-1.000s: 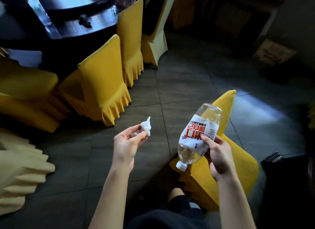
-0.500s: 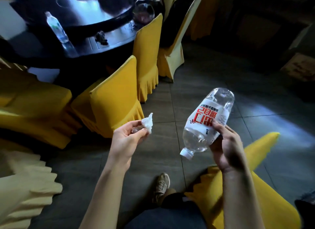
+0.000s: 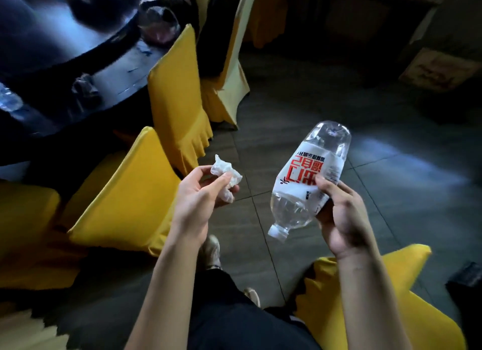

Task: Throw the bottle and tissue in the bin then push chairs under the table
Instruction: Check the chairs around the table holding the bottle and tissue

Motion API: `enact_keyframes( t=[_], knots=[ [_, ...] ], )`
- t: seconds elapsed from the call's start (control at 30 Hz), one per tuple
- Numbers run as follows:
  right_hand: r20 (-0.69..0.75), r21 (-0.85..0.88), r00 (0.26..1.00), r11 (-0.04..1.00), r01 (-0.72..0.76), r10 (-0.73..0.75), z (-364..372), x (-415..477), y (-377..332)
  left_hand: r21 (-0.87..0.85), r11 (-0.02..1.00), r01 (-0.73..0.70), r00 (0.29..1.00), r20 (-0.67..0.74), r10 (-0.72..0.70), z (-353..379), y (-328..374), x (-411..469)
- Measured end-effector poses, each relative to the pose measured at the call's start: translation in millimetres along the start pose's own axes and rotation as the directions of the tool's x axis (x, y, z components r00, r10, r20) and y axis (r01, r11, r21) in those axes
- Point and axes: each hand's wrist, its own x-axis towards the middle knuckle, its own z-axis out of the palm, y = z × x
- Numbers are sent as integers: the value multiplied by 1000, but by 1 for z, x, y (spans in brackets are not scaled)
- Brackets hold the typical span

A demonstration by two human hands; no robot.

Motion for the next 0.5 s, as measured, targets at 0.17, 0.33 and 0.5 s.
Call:
enact_keyframes(
  t=[0.17, 0.33, 0.5],
  knots=[
    [-139, 33, 990, 999, 31, -26, 2, 66, -29, -12, 1000, 17, 988, 156, -15, 58, 20, 92],
    [-285, 29, 952, 991, 129, -115, 22, 145, -71, -22, 996, 82, 959, 274, -73, 124, 56, 193],
    [-412, 8, 886, 971, 238, -214, 38, 203, -117, -19, 986, 168, 906, 397, -147, 200, 97, 282]
  ],
)
